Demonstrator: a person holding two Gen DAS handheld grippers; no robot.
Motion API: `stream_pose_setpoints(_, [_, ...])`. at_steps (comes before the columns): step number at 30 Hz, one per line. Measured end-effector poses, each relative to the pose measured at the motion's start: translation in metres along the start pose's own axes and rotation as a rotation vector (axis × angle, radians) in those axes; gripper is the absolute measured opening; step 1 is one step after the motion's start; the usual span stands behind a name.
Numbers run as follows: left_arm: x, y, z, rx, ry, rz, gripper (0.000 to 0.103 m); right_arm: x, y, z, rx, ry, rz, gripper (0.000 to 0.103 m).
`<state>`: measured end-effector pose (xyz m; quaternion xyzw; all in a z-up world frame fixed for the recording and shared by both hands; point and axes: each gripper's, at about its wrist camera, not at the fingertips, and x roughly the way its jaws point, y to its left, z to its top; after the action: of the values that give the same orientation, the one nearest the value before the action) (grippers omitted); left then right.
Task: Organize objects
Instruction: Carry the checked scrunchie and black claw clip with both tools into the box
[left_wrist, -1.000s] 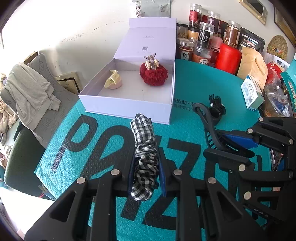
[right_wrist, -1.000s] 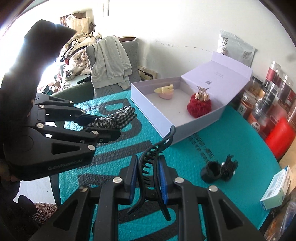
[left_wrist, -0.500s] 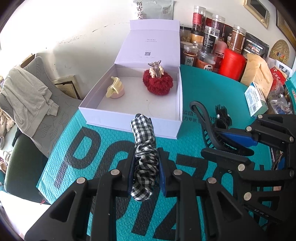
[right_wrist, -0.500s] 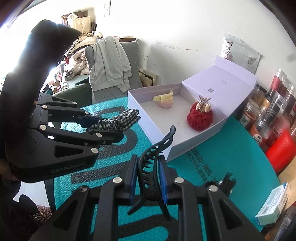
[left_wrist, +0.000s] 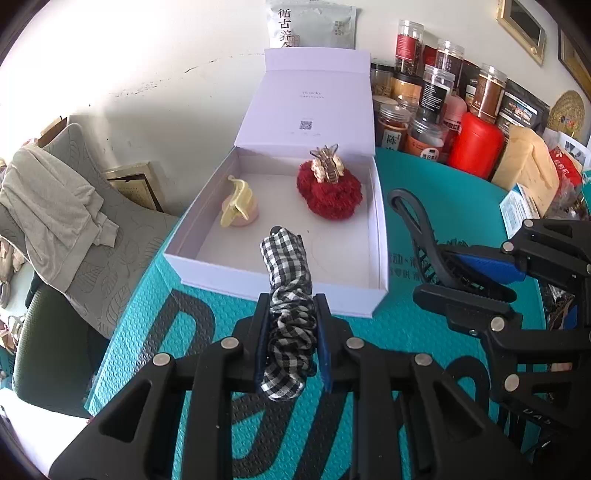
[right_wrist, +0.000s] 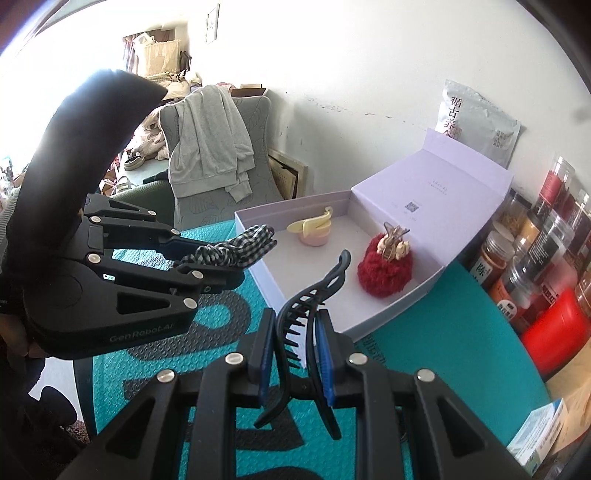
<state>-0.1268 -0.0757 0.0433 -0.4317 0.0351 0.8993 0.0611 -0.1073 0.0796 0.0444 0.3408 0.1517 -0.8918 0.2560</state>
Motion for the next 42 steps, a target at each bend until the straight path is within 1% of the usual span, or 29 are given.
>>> stream_pose_setpoints(8, [0.014,0.011,0.025,0.003,-0.015,0.009,0.021,0.012,-0.014,0.020,-0.009,-0.021,-0.007,0.021])
stream_pose_setpoints(16, [0.036,0.022,0.048,0.011,-0.012,0.003,0.021,0.026,-0.030,0.038,-0.007,-0.040,-0.015,0.021])
stream_pose_setpoints(24, [0.061,0.033,0.070,0.001,-0.011,-0.004,0.021,0.048,-0.048,0.050,-0.009,-0.034,-0.021,0.021])
stream_pose_setpoints(32, [0.096,0.043,0.084,0.017,0.018,0.004,0.021,0.079,-0.062,0.054,0.007,-0.003,-0.024,0.021])
stream_pose_setpoints(42, [0.142,0.053,0.087,0.029,0.062,-0.002,0.021,0.116,-0.068,0.050,0.019,0.053,-0.009,0.021])
